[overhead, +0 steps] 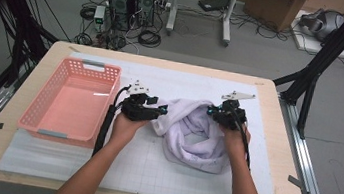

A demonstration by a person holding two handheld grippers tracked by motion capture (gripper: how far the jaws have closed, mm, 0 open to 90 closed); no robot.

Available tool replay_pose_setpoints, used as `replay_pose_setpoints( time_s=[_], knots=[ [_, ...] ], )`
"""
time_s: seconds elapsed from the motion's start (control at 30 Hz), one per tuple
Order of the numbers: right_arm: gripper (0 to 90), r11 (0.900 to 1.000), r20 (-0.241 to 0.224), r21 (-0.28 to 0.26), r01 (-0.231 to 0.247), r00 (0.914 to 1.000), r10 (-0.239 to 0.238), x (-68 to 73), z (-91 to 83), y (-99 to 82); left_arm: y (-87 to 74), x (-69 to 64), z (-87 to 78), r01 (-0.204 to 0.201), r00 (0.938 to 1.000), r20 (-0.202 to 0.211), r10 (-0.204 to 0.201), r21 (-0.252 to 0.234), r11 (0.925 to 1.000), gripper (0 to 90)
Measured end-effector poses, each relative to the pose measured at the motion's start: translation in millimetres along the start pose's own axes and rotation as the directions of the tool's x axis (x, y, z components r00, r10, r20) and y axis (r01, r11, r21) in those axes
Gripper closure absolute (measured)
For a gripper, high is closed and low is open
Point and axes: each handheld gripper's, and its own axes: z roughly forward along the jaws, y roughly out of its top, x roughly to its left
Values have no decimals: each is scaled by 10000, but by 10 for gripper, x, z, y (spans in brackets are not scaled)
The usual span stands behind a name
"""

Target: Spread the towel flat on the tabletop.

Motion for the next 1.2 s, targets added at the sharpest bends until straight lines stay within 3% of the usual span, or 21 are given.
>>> replay_pose_setpoints(
  time_s=[0.13,0.23,0.27,0.3,0.37,0.47,0.5,0.6,0.63,0.77,0.87,0.97,1.03,1.1,1.13,1.2],
  knots=[
    [829,9936,1037,196,-1108,9887,1082,-288,26,-79,-64,5,14,49,9999,126,-52,261,9996,431],
    [824,9835,1973,490,-1742,9670,1615,-461,10,-175,-134,11,19,49,9997,255,-58,350,9994,437],
    [814,9812,2094,560,-1849,9630,1695,-498,7,-198,-163,11,25,15,9995,320,-31,483,9988,439],
    [777,9765,2180,746,-2020,9589,1817,-533,-1,-232,-174,12,35,15,9992,398,-40,624,9980,439],
    [639,9778,2164,825,-1924,9612,1709,-536,-21,-255,-200,6,62,-113,9982,598,56,949,9954,439],
    [546,9921,1647,457,-1165,9805,1075,-433,-121,-236,-214,-27,95,-254,9974,697,183,1033,9943,439],
    [527,9961,1238,225,-857,9889,823,-369,-174,-217,-230,-60,136,-403,9965,772,317,1123,9929,439],
    [498,9995,585,-175,264,9980,-253,-206,-270,-156,-271,-97,208,-483,9951,924,358,1368,9894,437],
    [498,9973,128,-375,629,9980,-625,-147,-287,-132,-286,-107,233,-372,9949,977,236,1402,9894,435],
    [494,9804,-987,-313,1946,9755,-1967,92,-206,-48,-330,-134,310,-284,9940,1090,108,1612,9865,438],
    [495,9650,-1593,160,2619,9534,-2561,208,-35,-42,-378,-144,366,-471,9935,1110,237,2130,9759,464],
    [509,9483,-1798,661,3104,9385,-2946,265,145,-69,-411,-187,386,-863,9898,1312,548,2476,9650,641],
    [557,9344,-1910,916,3443,9270,-3229,284,237,-53,-401,-224,367,-1062,9874,1409,723,2508,9622,770],
    [677,9130,-1972,1115,3923,9092,-3666,297,295,0,-391,-252,324,-1161,9868,1402,814,2612,9583,811],
    [765,9056,-1974,1201,4067,9038,-3797,297,321,33,-398,-262,283,-1176,9868,1379,849,2501,9611,819],
    [846,9055,-1801,1307,4037,9078,-3787,272,358,106,-434,-271,194,-1183,9867,1374,872,2379,9641,824]
  ],
)
